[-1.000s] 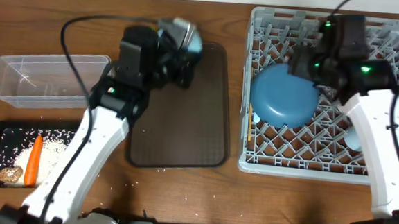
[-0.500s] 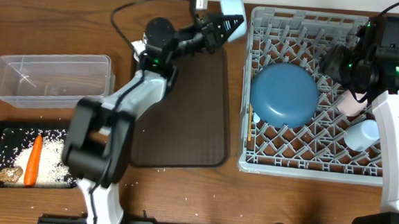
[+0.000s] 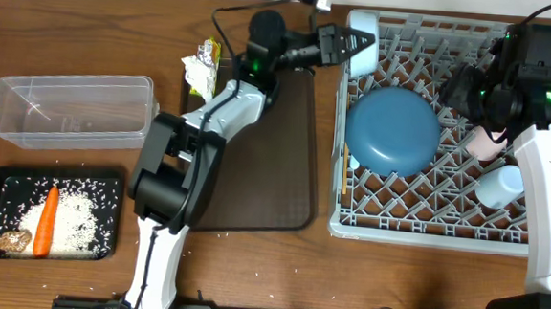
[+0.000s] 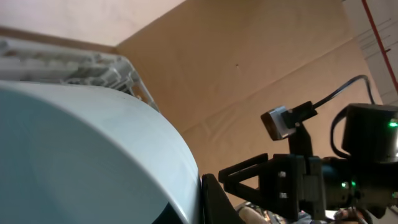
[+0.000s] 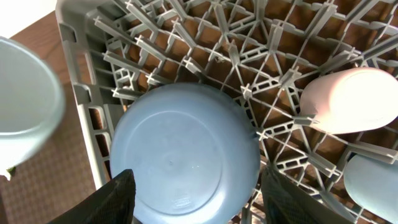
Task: Sort waste into correct bins and load items into the dishwasher rack
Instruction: 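Carry the light-blue bowl over the rack's top-left area with the left gripper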
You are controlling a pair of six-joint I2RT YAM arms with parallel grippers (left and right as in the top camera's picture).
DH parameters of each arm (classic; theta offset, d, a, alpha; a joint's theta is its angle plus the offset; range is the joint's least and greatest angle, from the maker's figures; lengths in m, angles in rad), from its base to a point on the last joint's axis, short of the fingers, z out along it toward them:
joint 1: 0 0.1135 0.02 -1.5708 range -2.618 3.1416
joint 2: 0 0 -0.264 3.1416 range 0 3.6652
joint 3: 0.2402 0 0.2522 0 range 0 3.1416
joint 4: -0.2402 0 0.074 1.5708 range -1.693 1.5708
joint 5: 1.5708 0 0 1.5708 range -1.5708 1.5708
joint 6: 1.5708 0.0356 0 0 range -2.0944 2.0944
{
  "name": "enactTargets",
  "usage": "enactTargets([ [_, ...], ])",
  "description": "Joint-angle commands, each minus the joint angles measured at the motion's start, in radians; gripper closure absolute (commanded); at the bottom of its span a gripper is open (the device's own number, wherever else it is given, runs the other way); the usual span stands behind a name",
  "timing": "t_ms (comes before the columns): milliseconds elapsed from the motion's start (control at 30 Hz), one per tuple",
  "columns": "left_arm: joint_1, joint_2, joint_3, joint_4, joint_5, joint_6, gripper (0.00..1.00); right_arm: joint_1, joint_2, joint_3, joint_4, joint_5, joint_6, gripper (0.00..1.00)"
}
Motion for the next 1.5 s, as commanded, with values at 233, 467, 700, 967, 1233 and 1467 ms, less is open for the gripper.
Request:
enactTargets([
  [233, -0.034, 0.085, 0.023, 0.122, 0.029, 0.076, 0.94, -0.006, -0.019, 0.004, -0.012, -0.003, 0.008, 0.39],
  [467, -0.069, 0.085, 0.03, 0.134, 0.026, 0.159, 0.94, -0.005, -0.019, 0.004, -0.015, -0.004, 0.008, 0.38],
  [700, -0.101, 0.085, 0.03, 0.073, -0.023, 0.285, 0.94, -0.006, -0.019, 0.004, -0.028, -0.003, 0.008, 0.38],
  [967, -0.1, 0.085, 0.03, 0.073, -0.14, 0.323, 0.94, -0.005, -0.019, 0.004, -0.047, -0.004, 0.008, 0.38],
  [1233, -0.097, 0.085, 0.03, 0.045, -0.222, 0.356, 0.94, -0.005, -0.019, 0.004, -0.061, -0.003, 0.008, 0.38],
  [1467, -0.061, 0.085, 0.061, 0.002, -0.121, 0.367, 0.94, 0.005, -0.019, 0.004, -0.06, -0.019, -0.03, 0.39],
])
